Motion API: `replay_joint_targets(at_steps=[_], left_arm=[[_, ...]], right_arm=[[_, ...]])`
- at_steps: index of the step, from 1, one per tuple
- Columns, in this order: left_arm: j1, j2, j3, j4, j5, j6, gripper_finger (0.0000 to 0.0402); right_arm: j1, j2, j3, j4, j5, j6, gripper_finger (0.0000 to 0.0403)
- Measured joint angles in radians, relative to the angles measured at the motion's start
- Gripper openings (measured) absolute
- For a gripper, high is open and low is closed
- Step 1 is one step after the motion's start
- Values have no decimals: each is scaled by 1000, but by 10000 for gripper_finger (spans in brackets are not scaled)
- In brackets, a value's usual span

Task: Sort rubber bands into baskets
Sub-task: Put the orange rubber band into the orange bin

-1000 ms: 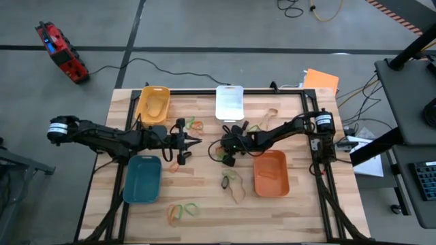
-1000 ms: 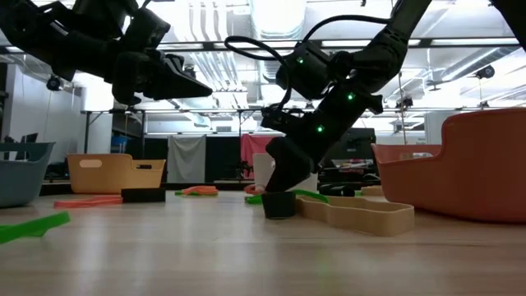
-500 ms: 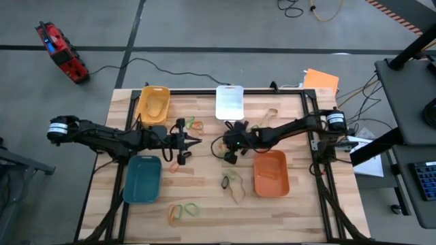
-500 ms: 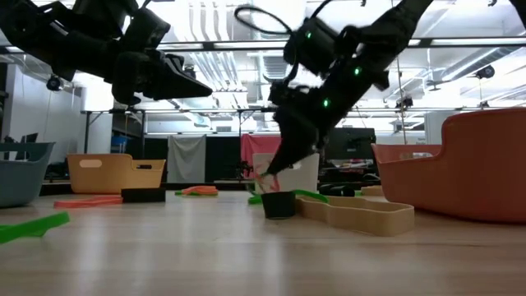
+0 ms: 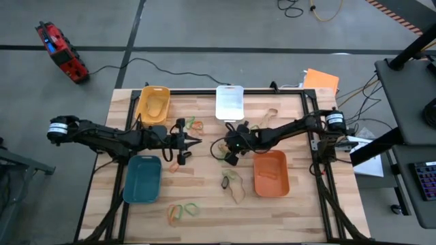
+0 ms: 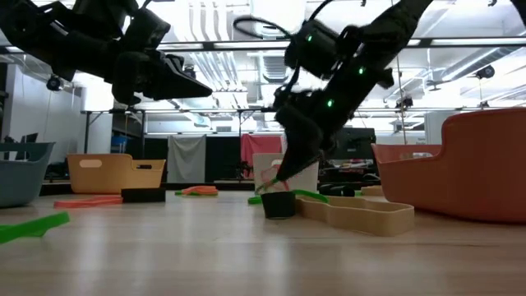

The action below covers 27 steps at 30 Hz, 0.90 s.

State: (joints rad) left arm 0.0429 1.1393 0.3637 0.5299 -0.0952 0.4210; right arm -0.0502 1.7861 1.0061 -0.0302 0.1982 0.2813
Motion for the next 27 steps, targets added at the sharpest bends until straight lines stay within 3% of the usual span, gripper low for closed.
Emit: replay_joint_targets(at_steps=[8,17,27], left_arm=[[0,0,0,1,0,0,0],[0,0,0,1,0,0,0],[0,0,0,-5,0,0,0]], right_arm=[[0,58,0,-6,46,23,70],[-2,11,-1,-20,140,23,164],[0,-6,0,-43,13,112,203]])
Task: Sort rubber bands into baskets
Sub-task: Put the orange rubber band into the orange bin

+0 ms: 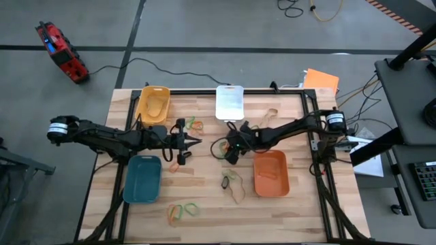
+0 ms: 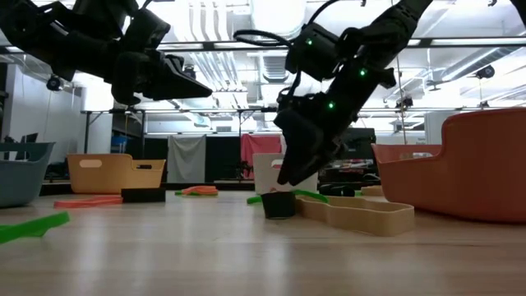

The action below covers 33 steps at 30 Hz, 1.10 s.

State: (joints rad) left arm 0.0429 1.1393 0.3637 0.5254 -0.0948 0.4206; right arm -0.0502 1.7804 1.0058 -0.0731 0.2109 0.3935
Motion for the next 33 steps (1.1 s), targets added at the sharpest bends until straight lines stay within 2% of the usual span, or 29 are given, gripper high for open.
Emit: replay_joint_targets(at_steps=[7,14,18,26,33], left_arm=[[0,0,0,-2,0,-3,0],[0,0,0,-2,0,-3,0],[0,0,0,-2,0,-3,0],[0,0,0,-3,0,-3,0],[0,0,0,-3,0,-3,0]], right_arm=[[0,56,1,-4,-4,26,203],[1,69,3,-17,17,-17,198],[0,71,3,-20,27,-51,158],[-1,72,2,-22,36,-106,20],[8,24,-4,-43,42,-127,9]])
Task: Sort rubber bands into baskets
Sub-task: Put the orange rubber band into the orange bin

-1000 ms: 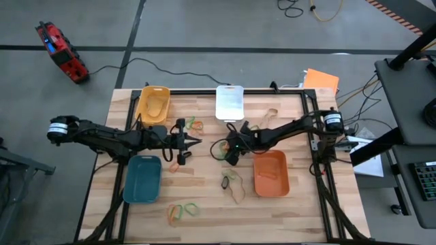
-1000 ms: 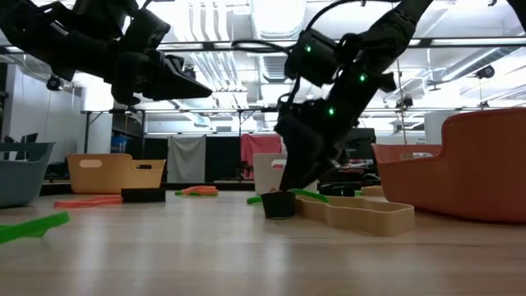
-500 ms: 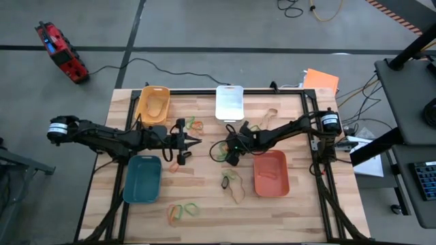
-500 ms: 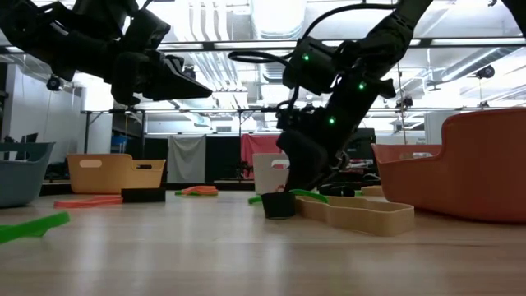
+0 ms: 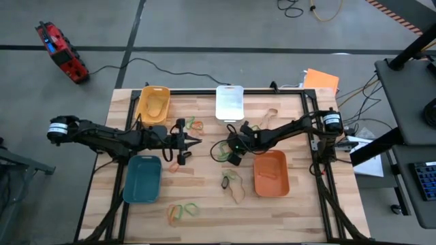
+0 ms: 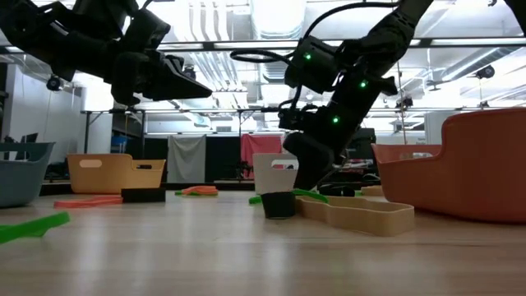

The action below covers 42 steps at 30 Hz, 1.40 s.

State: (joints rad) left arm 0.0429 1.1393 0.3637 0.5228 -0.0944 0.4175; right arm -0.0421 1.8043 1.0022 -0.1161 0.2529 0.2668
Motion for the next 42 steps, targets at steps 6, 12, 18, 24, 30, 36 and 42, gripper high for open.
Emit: replay_joint_targets(at_steps=[6,12,18,24,30,36,42], left_arm=[[0,0,0,-4,0,0,0],[0,0,0,-8,0,-2,0],[0,0,0,-8,0,-4,0],[0,0,0,-7,0,-8,0],[0,0,0,-7,0,-17,0],[0,0,0,-1,0,-23,0],[0,0,0,-1,0,-30,0]], right_arm=[[12,-62,1,14,17,-24,9],[28,-101,1,17,36,-41,9],[56,-149,1,11,73,-55,8],[117,-251,3,-84,69,-13,8],[208,-376,4,-286,61,126,8],[243,-402,4,-297,78,185,9],[222,-275,3,-148,136,81,12]])
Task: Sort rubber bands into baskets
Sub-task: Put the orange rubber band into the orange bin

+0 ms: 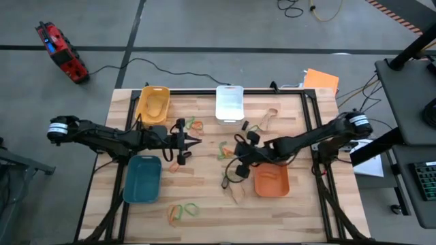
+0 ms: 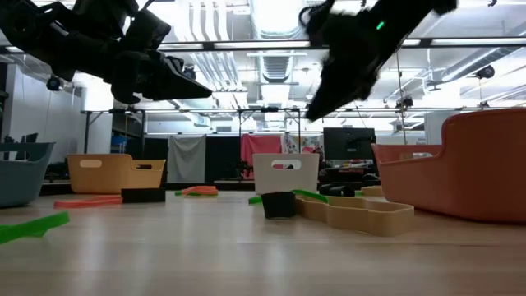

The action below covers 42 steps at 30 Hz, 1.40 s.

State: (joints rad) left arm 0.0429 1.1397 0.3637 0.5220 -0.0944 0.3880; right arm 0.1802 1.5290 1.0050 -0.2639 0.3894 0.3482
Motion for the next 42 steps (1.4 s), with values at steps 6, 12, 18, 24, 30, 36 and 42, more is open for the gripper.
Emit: replay_joint_targets(at_steps=[6,12,18,24,30,36,42], left_arm=[[0,7,0,2,0,-5,0],[0,8,0,1,0,3,0],[0,8,0,1,0,12,0],[0,8,0,0,0,13,0],[0,8,0,0,0,14,0],[0,7,0,0,0,14,0],[0,7,0,-1,0,14,0]], right_arm=[[-64,146,19,74,-3,27,47],[-85,258,67,88,-6,-3,111],[-92,338,131,88,-8,-13,161],[-112,362,148,53,-31,-1,172],[-134,364,148,56,-85,11,127],[-151,378,147,68,-134,18,67],[-150,362,146,58,-136,-9,14]])
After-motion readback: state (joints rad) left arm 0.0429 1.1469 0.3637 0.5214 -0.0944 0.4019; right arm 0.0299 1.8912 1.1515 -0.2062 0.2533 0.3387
